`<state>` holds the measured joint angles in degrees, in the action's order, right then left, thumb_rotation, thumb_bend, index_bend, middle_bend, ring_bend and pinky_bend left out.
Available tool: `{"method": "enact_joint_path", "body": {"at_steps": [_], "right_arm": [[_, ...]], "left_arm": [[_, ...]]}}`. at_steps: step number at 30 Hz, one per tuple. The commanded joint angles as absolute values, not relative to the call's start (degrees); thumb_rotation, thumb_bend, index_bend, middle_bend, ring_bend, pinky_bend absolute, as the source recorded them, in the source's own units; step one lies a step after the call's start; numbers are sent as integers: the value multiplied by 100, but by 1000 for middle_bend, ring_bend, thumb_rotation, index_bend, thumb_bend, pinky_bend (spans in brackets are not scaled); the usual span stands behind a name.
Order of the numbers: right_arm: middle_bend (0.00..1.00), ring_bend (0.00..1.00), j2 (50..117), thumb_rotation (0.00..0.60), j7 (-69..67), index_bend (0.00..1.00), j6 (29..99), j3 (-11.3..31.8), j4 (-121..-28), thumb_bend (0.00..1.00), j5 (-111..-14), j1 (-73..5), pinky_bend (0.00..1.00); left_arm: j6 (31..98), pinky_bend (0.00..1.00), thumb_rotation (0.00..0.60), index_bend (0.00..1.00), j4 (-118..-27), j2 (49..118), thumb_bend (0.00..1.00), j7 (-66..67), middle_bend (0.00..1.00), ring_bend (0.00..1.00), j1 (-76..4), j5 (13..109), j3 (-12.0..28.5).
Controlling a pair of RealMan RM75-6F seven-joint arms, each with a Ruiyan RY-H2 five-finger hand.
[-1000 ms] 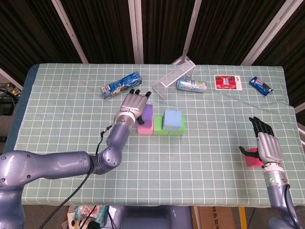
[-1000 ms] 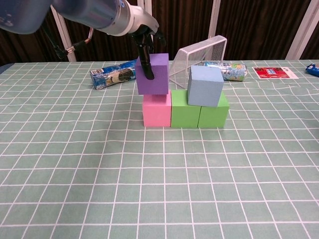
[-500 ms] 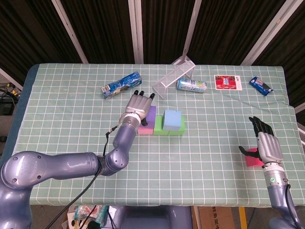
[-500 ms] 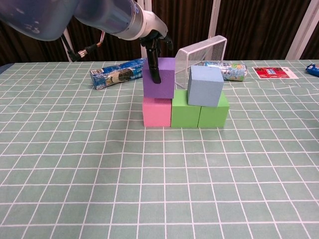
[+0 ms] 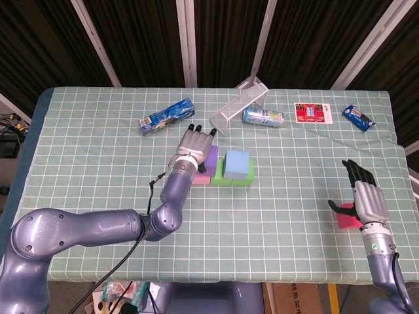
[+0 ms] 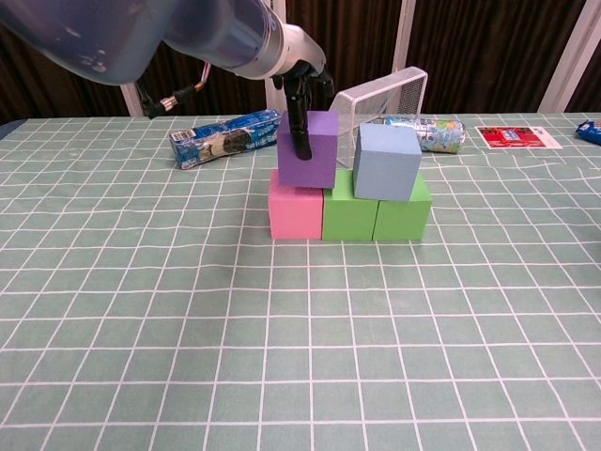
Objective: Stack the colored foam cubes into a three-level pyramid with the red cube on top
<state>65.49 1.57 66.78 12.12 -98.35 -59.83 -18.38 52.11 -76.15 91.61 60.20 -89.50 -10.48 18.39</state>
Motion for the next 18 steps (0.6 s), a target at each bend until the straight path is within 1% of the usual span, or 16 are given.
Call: {"method": "enact_joint_path", "body": {"at_steps": [1, 18], "right_arm": [[0, 0, 6545, 600, 144, 0, 6672, 1222, -9837, 261, -5971, -1837, 0], [0, 0, 6527, 600, 93, 0, 6619, 1233, -9857, 262, -5946, -1838, 0]], "left_arm": [[5205, 37, 600, 0, -7576, 9195, 261, 6056, 399, 65, -8964, -1066, 1858], [5238, 37, 600, 0, -7480, 9322, 261, 6361, 400, 65, -9063, -1177, 1926]]}}
